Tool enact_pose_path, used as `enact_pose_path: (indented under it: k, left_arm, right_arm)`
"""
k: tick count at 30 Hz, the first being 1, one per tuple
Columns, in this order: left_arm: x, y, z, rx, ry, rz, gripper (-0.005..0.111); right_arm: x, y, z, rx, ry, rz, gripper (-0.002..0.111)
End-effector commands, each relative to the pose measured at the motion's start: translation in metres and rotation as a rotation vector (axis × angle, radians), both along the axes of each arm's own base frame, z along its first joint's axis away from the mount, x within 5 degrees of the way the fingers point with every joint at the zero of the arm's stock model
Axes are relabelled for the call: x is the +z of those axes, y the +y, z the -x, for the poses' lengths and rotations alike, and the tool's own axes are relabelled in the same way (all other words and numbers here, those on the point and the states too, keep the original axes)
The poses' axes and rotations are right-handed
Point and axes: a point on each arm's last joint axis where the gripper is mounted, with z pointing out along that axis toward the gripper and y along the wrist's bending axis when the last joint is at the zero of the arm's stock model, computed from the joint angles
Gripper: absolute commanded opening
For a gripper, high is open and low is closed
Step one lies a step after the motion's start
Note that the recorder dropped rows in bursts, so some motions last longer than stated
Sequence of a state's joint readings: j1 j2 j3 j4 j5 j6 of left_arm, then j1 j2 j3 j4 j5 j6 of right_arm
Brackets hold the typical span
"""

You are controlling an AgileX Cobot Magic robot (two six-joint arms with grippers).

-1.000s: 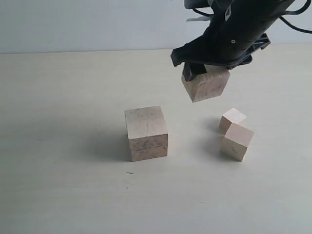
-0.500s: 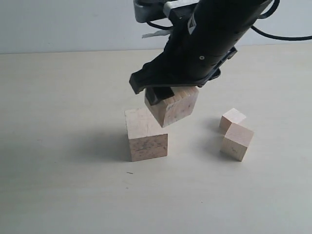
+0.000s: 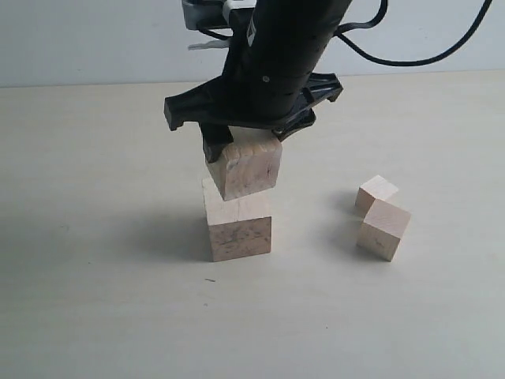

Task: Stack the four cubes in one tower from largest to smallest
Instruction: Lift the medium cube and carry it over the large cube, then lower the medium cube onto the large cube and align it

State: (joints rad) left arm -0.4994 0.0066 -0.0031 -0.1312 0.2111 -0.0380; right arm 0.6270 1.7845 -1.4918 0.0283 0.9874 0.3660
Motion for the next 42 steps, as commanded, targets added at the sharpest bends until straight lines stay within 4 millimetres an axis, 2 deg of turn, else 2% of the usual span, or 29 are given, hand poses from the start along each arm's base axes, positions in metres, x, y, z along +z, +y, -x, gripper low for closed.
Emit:
enact_pose_path:
  k: [1,6,15,23,32,42]
  left_arm:
    - [0.0,0.0,0.0,0.002,-0.006,0.002,0.0]
    - [0.0,0.0,0.0,0.002,-0.006,0.002,0.0]
    - [0.0,0.0,0.0,0.002,-0.006,0.002,0.0]
    - [0.0,0.0,0.0,0.002,-0.006,0.002,0.0]
    - [0.0,0.0,0.0,0.002,-0.006,0.002,0.0]
    - [0.0,0.0,0.0,0.002,-0.006,0.002,0.0]
  right_arm:
    - [0.005,0.0,0.0,-0.1,0.013,-0.034,0.008]
    - [0.003,0.0,-0.003,-0.134,0.002,-0.036,0.008]
    - [-0.024,0.011,-0.021,-0.161,0.049,0.021,0.008]
    - [-0.026,0.015,-0.031,-0.149,0.029,0.044,0.008]
    - [-0.035,0.015,-0.033,-0.145,0.043,0.08,0.008]
    - [-0.035,0.018,-0.03,-0.133,0.036,0.085,0.008]
